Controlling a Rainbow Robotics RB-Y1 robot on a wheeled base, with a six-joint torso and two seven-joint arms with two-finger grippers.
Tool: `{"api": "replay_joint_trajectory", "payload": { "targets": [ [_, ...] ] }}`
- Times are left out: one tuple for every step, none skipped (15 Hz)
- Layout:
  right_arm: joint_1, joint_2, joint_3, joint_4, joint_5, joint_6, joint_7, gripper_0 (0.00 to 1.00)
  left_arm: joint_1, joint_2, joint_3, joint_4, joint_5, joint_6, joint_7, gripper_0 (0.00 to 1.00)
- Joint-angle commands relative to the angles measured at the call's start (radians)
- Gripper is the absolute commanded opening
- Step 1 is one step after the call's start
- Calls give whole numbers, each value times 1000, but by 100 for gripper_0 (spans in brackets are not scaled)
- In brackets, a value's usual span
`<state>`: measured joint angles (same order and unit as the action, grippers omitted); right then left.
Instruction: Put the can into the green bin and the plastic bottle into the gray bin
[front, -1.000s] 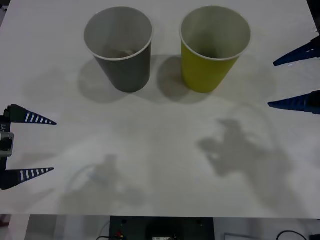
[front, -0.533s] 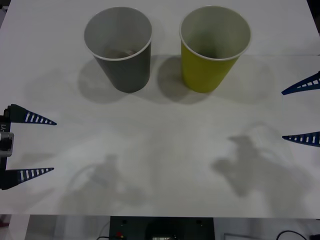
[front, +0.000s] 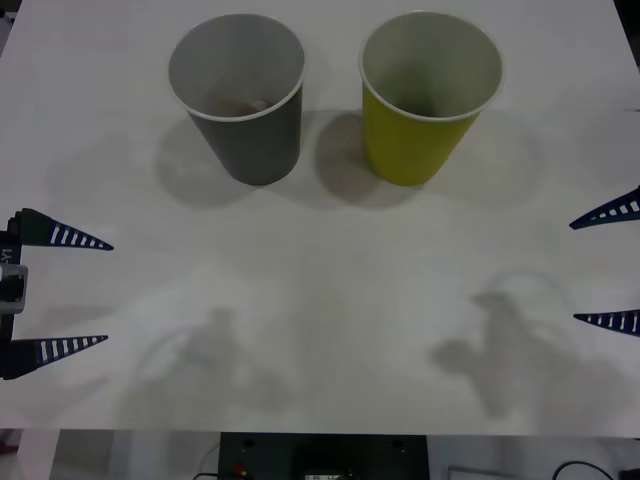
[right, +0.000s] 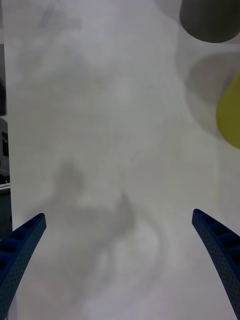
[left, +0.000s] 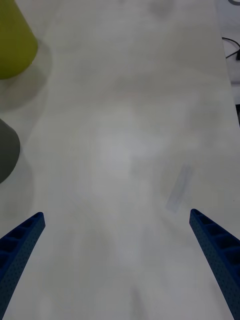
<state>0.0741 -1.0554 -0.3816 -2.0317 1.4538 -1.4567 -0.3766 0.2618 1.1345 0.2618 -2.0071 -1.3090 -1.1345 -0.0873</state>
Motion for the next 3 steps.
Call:
{"api": "replay_joint_trajectory", "payload": {
  "targets": [
    [6,0,1,-1,0,9,7,100,0,0,0,0,0,0,0,100],
    [7,0,1,-1,-1,7,8,100,0,0,0,0,0,0,0,100],
    [7,0,1,-1,-1,7,10,100,0,0,0,0,0,0,0,100]
  ]
}}
